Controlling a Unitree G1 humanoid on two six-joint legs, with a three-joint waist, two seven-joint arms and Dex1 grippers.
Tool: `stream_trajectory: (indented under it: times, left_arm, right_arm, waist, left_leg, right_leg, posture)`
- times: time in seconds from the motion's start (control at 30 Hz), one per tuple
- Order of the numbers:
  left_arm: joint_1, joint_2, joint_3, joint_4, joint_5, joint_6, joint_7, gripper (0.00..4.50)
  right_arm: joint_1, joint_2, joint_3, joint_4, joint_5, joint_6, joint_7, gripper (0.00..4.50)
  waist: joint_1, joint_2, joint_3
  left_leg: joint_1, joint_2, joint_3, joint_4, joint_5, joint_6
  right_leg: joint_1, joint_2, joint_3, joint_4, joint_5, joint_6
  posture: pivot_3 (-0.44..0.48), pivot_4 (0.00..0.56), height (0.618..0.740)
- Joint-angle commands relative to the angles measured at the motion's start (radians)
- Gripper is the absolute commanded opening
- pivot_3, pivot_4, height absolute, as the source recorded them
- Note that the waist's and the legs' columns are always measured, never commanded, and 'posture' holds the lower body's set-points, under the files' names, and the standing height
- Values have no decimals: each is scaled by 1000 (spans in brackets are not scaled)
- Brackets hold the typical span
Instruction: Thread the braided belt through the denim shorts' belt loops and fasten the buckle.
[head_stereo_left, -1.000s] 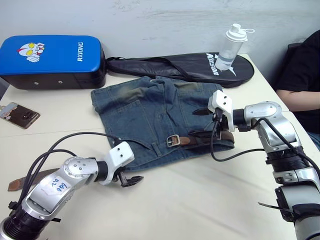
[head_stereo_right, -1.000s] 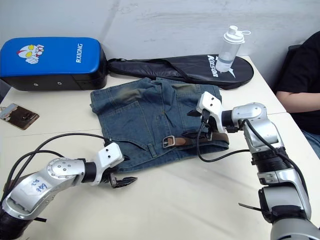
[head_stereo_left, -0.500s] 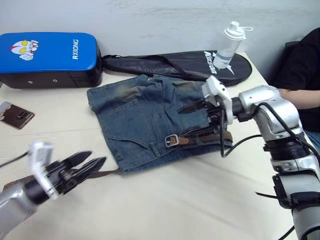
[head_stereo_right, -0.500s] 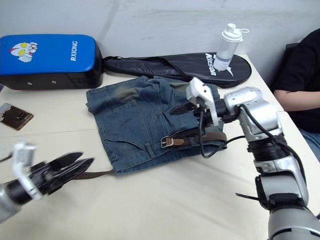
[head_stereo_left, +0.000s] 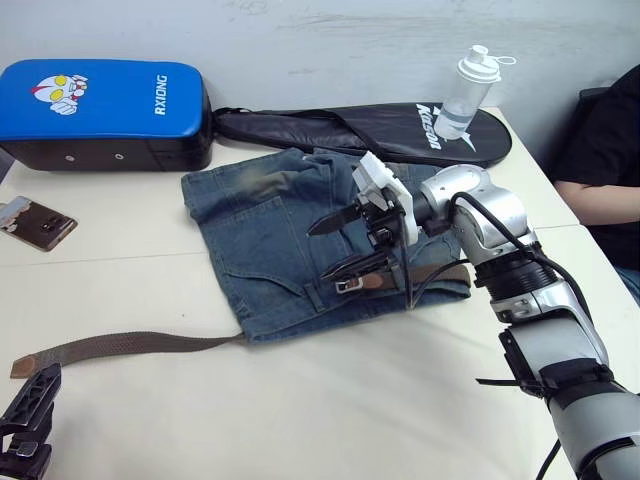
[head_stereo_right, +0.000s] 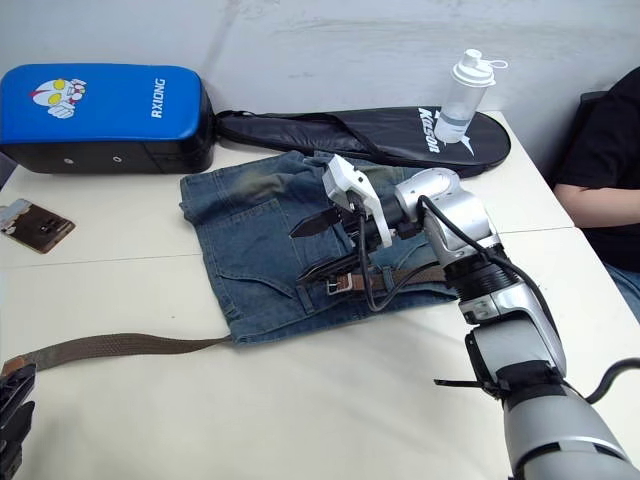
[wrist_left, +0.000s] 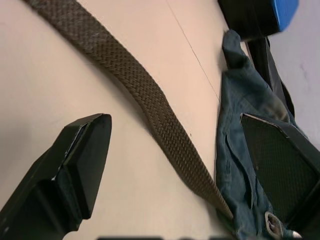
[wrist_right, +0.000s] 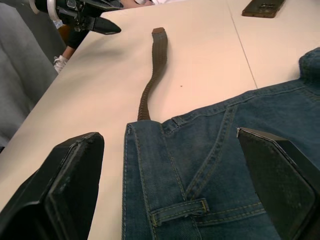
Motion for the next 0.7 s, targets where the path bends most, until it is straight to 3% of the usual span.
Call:
stream_trajectory:
  times: [0.03,0.13,0.33,0.57,0.7]
  left_arm:
    - [-74,12,-54,74,-13,-67,3,4483]
    - [-175,32,-113,219,-10,-71,-34,4483]
    - [-363,72,-118,439,-14,-46,-24,4483]
    - [-496,92,-95,553,-14,18,-25,4483]
    - [-558,125,-116,603,-14,58,-63,3251]
  right_arm:
    - [-22,-11,-30,-24,3,-25,22,4500]
    - [-9,-38,-55,-52,6,-16,0,4500]
    - [20,-95,-79,-103,0,12,-49,4500]
    - [53,-134,-100,-175,10,61,-105,4500]
    - [62,-141,-112,-197,-2,70,-141,4500]
  waist:
    - [-1,-4,-1]
    - [-1,-3,0]
    - [0,-3,0]
    - [7,-2,0]
    - [9,-2,0]
  left_leg:
    - [0,1,0,0,0,0]
    - [0,1,-1,0,1,0]
    - [-1,2,-1,1,1,0]
    - [0,1,-2,1,2,0]
    - [0,1,-3,1,3,-1]
  right_leg:
    - [0,1,-1,0,1,2]
    - [0,1,-1,0,9,16]
    - [0,1,-2,1,9,17]
    - [0,1,-3,3,10,17]
    - [0,1,-4,3,10,17]
  posture:
    - [0,150,740]
    - [0,150,740]
    - [0,150,740]
    - [0,150,740]
    - [0,150,740]
